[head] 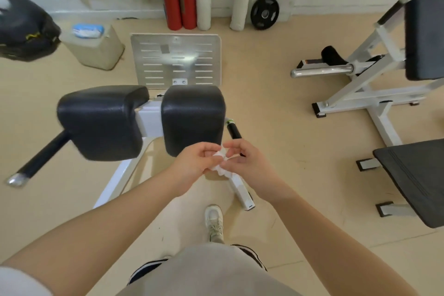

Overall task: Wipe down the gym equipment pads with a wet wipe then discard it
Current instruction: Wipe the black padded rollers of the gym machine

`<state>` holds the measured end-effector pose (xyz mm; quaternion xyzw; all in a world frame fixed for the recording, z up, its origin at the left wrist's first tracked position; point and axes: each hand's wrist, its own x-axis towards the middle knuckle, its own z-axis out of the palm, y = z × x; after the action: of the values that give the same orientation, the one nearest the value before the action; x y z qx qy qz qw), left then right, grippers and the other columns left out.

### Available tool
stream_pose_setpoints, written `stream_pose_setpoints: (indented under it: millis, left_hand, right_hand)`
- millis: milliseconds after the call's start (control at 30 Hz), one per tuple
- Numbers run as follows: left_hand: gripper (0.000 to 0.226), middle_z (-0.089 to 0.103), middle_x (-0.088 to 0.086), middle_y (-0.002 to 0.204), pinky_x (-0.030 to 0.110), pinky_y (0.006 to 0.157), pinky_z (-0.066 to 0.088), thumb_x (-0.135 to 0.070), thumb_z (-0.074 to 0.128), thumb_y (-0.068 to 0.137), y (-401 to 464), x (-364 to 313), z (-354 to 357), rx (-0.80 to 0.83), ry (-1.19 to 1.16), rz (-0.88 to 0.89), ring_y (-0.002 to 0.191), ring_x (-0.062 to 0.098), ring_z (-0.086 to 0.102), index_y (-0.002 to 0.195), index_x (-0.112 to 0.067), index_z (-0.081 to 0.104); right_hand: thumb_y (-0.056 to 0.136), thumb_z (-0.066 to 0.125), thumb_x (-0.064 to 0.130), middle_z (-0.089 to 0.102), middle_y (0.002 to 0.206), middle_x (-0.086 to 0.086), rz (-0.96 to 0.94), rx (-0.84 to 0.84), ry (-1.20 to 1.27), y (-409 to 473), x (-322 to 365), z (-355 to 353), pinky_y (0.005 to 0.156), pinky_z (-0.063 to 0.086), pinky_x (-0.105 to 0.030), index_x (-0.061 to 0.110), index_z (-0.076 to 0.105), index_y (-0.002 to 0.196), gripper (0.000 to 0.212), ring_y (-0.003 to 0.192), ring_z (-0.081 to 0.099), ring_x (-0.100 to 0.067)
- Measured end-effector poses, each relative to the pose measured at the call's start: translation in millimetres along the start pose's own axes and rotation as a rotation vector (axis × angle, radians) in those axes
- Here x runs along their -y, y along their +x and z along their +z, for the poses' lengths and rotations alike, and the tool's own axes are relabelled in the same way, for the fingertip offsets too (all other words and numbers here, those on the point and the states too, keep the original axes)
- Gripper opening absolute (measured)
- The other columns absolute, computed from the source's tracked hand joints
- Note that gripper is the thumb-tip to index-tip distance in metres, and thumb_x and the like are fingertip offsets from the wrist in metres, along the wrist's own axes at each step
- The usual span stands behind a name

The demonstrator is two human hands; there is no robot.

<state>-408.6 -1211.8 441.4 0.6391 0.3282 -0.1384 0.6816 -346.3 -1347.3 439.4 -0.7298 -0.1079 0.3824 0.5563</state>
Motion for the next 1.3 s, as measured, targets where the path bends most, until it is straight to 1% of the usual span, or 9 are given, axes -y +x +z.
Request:
stream_pose_setpoints:
  millis: [167, 333, 533, 633, 733, 833, 1000, 1133, 1300]
  left_hand:
    - [0.03, 0.061, 0.001, 0.108, 0.031, 0.085, 0.052, -0.007, 0.063, 0.085, -64, 29, -63, -0.139, -0.066, 0.073, 0.099, 0.018, 0.061, 0.106, -0.027, 0.058]
    - [0.028, 0.064, 0.006, 0.103, 0.028, 0.078, 0.054, 0.001, 0.061, 0.084, -107, 62, -125, -0.23, -0.081, 0.114, 0.092, 0.02, 0.064, 0.101, -0.021, 0.061]
    - [0.022, 0.063, 0.004, 0.09, 0.012, 0.054, 0.047, -0.009, 0.058, 0.088, -111, 105, -164, -0.251, -0.091, -0.04, 0.073, 0.013, 0.059, 0.109, -0.012, 0.062]
    - [0.035, 0.063, 0.002, 0.105, 0.021, 0.074, 0.047, -0.016, 0.055, 0.09, -86, 113, -186, -0.352, -0.164, -0.064, 0.089, 0.014, 0.06, 0.126, -0.015, 0.054]
    - [0.044, 0.056, -0.008, 0.111, 0.02, 0.077, 0.041, -0.021, 0.052, 0.092, -56, 110, -207, -0.409, 0.058, 0.036, 0.096, 0.009, 0.052, 0.136, -0.022, 0.043]
    - [0.051, 0.052, -0.004, 0.124, 0.02, 0.084, 0.039, -0.016, 0.054, 0.091, -20, 99, -229, -0.395, 0.371, 0.173, 0.102, 0.009, 0.049, 0.139, -0.02, 0.039]
    - [0.062, 0.027, -0.001, 0.152, 0.028, 0.111, 0.022, -0.019, 0.057, 0.089, 44, 68, -265, -0.403, 0.883, 0.322, 0.139, 0.016, 0.024, 0.144, -0.017, 0.029]
    - [0.076, 0.002, 0.003, 0.157, 0.037, 0.116, 0.008, -0.035, 0.056, 0.089, 83, 39, -285, -0.385, 1.31, 0.317, 0.144, 0.023, 0.003, 0.148, -0.018, 0.011]
    - [0.074, 0.027, 0.012, 0.151, 0.042, 0.114, 0.014, -0.034, 0.067, 0.081, 104, 27, -291, -0.314, 1.414, 0.255, 0.138, 0.032, 0.025, 0.143, -0.012, 0.032]
  right_hand:
    - [0.085, 0.065, 0.017, 0.064, 0.075, 0.009, 0.047, 0.074, -0.018, -24, 15, 77, 0.061, 0.048, -0.017, 0.015, 0.065, 0.092, 0.007, 0.065, 0.058, -0.003]
    - [0.087, 0.061, 0.006, 0.066, 0.083, 0.001, 0.082, 0.236, 0.082, -36, 17, 146, 0.062, 0.05, -0.018, 0.016, 0.063, 0.092, 0.012, 0.073, 0.065, -0.009]
    - [0.09, 0.056, 0.01, 0.064, 0.084, 0.004, -0.026, 0.319, -0.366, -12, -9, 198, 0.058, 0.046, -0.015, 0.01, 0.07, 0.103, 0.019, 0.067, 0.055, -0.006]
    - [0.088, 0.048, 0.0, 0.062, 0.084, -0.002, 0.118, 0.124, -0.282, 29, -22, 210, 0.059, 0.05, -0.022, 0.01, 0.066, 0.096, 0.022, 0.068, 0.055, -0.013]
    - [0.087, 0.04, -0.002, 0.062, 0.098, -0.008, 0.275, -0.099, -0.11, 78, -36, 215, 0.059, 0.052, -0.024, 0.013, 0.059, 0.105, 0.03, 0.081, 0.06, -0.02]
    - [0.087, 0.039, 0.0, 0.064, 0.092, -0.006, 0.309, -0.221, -0.131, 130, -45, 220, 0.069, 0.052, -0.027, 0.016, 0.064, 0.095, 0.031, 0.083, 0.062, -0.023]
    - [0.089, 0.042, -0.002, 0.051, 0.085, -0.003, 0.249, -0.156, -0.413, 203, -46, 230, 0.078, 0.04, -0.023, 0.009, 0.065, 0.093, 0.025, 0.084, 0.047, -0.019]
    - [0.095, 0.041, 0.0, 0.054, 0.08, -0.005, 0.39, -0.18, -0.225, 230, -28, 236, 0.066, 0.044, -0.017, 0.009, 0.065, 0.098, 0.025, 0.077, 0.053, -0.019]
    - [0.09, 0.052, 0.005, 0.055, 0.064, 0.007, 0.285, -0.246, -0.003, 219, 4, 230, 0.079, 0.05, -0.041, 0.014, 0.066, 0.075, 0.023, 0.076, 0.055, -0.021]
